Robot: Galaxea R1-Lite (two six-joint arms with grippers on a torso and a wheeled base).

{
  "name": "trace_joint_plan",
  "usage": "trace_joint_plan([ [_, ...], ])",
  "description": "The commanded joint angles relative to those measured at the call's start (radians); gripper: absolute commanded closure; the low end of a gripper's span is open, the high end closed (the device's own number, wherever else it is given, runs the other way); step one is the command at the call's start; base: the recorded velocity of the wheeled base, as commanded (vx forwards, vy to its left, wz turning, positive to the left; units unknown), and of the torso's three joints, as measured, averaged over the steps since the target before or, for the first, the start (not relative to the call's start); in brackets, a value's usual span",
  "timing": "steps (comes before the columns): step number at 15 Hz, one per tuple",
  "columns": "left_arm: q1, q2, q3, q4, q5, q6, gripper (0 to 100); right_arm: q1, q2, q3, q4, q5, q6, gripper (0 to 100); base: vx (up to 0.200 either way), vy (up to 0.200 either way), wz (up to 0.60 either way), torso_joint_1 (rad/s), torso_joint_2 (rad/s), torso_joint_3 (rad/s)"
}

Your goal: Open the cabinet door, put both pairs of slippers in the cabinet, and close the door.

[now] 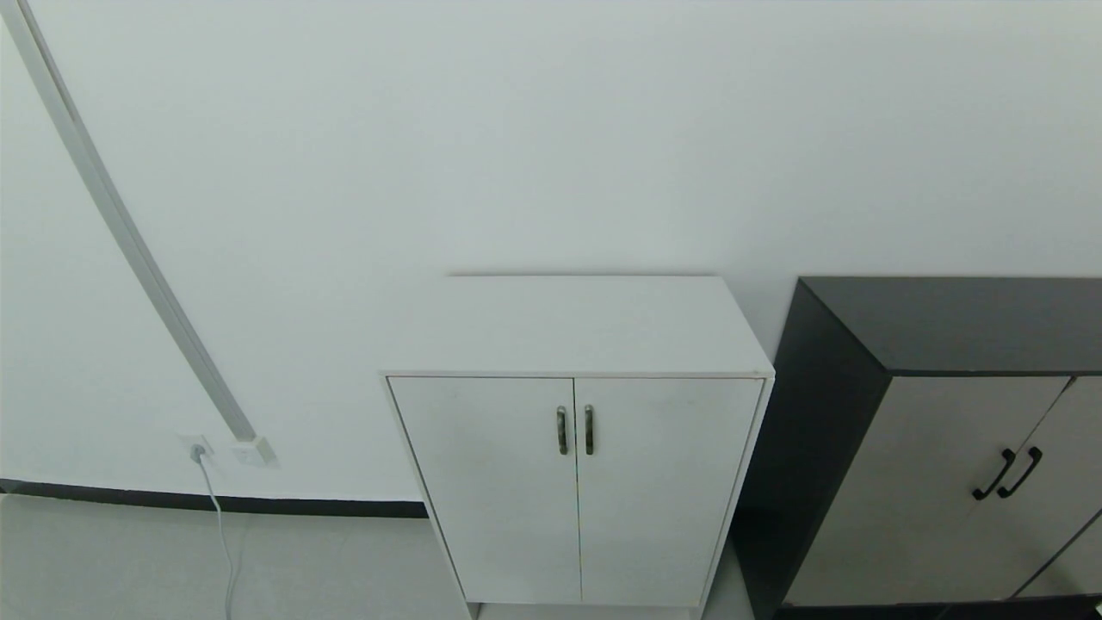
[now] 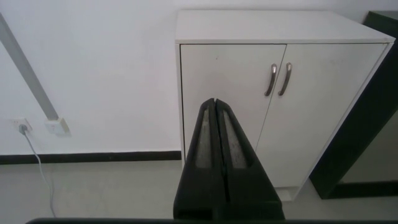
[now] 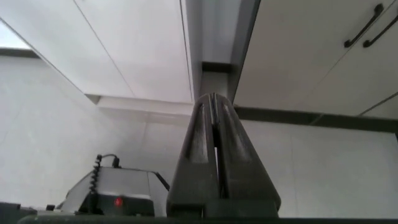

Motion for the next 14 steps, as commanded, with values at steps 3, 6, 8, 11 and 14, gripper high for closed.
trace_joint_plan([
  [3, 0.000, 0.001, 0.000, 0.000, 0.000, -0.001, 100, -0.044, -0.180, 0.000, 0.000, -0.001, 0.005, 100, 0.000, 0.000, 0.00, 0.000, 0.00, 0.000],
  [6, 0.000, 0.001, 0.000, 0.000, 0.000, -0.001, 100, -0.059, -0.286, 0.000, 0.000, -0.001, 0.005, 100, 0.000, 0.000, 0.00, 0.000, 0.00, 0.000],
  [8, 0.000, 0.001, 0.000, 0.000, 0.000, -0.001, 100, -0.059, -0.332, 0.000, 0.000, -0.001, 0.005, 100, 0.000, 0.000, 0.00, 0.000, 0.00, 0.000],
  [11, 0.000, 0.001, 0.000, 0.000, 0.000, -0.001, 100, -0.051, -0.346, 0.000, -0.002, -0.001, 0.016, 100, 0.000, 0.000, 0.00, 0.000, 0.00, 0.000],
  [14, 0.000, 0.001, 0.000, 0.000, 0.000, -0.001, 100, -0.028, -0.401, 0.000, 0.000, -0.021, 0.015, 100, 0.000, 0.000, 0.00, 0.000, 0.00, 0.000],
])
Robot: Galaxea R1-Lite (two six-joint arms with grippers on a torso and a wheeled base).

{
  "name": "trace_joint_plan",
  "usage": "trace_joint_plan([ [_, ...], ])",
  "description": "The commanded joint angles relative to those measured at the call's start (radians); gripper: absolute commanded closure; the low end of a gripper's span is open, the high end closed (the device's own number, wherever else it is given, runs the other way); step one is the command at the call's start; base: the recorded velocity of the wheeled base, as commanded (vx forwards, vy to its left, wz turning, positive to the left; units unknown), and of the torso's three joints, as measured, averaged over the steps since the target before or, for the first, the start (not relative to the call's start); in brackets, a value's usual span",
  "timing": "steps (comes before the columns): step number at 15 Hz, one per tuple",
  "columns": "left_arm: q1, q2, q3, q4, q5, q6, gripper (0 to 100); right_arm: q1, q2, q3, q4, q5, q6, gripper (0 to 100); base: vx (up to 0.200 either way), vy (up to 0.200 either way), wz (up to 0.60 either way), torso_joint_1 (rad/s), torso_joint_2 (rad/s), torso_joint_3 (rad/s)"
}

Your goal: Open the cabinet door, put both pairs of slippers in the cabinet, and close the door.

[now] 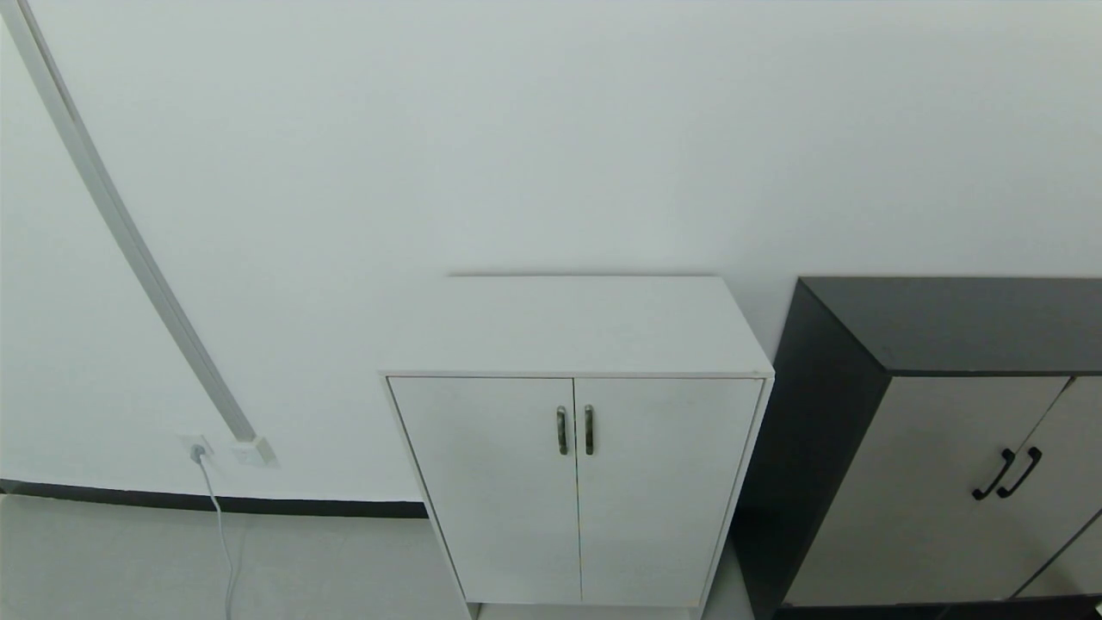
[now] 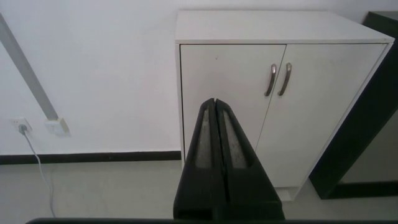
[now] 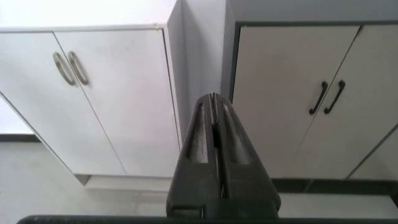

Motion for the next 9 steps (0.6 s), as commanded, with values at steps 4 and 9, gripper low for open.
trace_joint_plan([
  [4, 0.000, 0.001, 0.000, 0.002, 0.001, 0.000, 100, 0.007, -0.026, 0.000, -0.009, -0.091, 0.082, 100, 0.000, 0.000, 0.00, 0.000, 0.00, 0.000],
  [9, 0.000, 0.001, 0.000, 0.000, -0.002, 0.006, 100, 0.007, -0.026, 0.000, -0.010, -0.109, 0.085, 100, 0.000, 0.000, 0.00, 0.000, 0.00, 0.000],
])
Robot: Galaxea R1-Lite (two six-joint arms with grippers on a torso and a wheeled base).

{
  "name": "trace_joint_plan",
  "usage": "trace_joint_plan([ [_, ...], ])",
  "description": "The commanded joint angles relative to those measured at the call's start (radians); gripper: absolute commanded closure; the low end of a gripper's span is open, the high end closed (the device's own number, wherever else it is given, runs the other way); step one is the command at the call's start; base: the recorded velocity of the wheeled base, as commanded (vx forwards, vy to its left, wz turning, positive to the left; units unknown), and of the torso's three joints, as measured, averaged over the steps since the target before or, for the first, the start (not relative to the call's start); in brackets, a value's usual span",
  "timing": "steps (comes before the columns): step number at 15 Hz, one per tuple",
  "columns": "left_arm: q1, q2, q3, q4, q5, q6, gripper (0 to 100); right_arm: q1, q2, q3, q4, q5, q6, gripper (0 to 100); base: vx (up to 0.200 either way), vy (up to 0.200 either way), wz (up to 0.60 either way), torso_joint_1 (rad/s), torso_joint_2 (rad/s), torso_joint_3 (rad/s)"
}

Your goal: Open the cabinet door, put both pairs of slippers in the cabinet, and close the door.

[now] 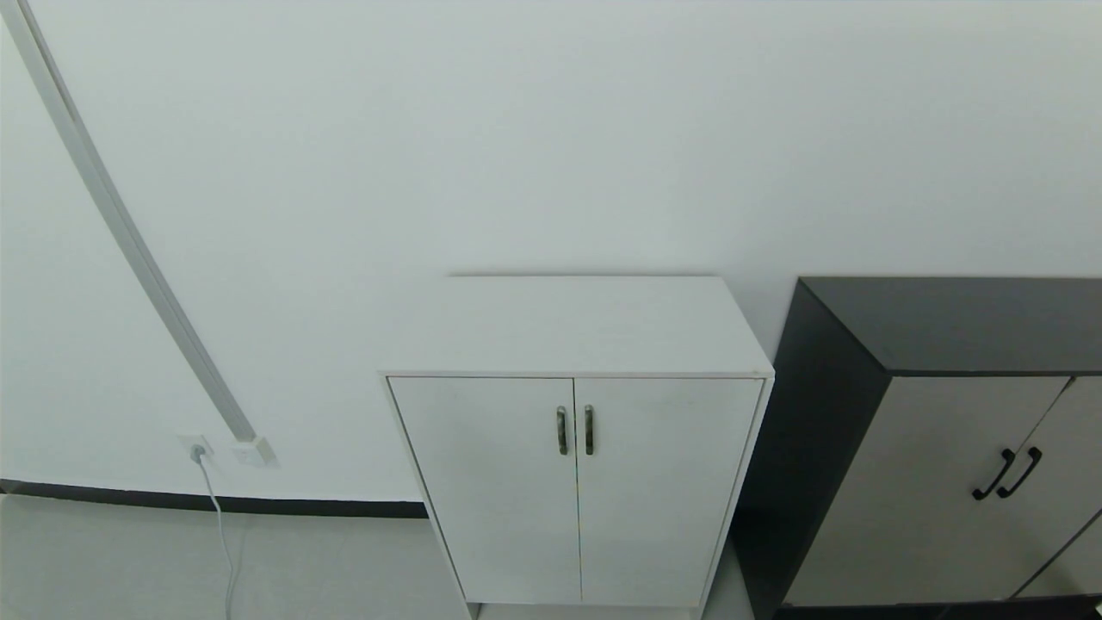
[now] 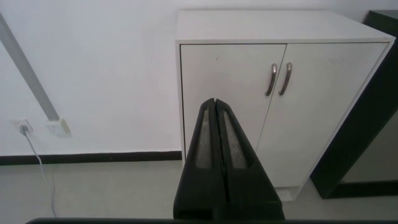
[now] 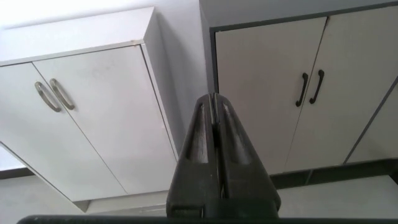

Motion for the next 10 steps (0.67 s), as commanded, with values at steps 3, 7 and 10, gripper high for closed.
trace_joint_plan([
  [3, 0.000, 0.001, 0.000, 0.000, 0.000, 0.001, 100, 0.000, 0.001, 0.000, 0.001, 0.001, -0.002, 100, 0.000, 0.000, 0.00, 0.000, 0.00, 0.000],
  [7, 0.000, 0.001, 0.000, 0.000, 0.000, 0.001, 100, 0.000, 0.001, 0.000, 0.001, 0.001, -0.003, 100, 0.000, 0.000, 0.00, 0.000, 0.00, 0.000],
  [10, 0.000, 0.001, 0.000, 0.000, 0.000, 0.001, 100, -0.002, 0.001, 0.000, 0.001, 0.002, -0.005, 100, 0.000, 0.000, 0.00, 0.000, 0.00, 0.000],
])
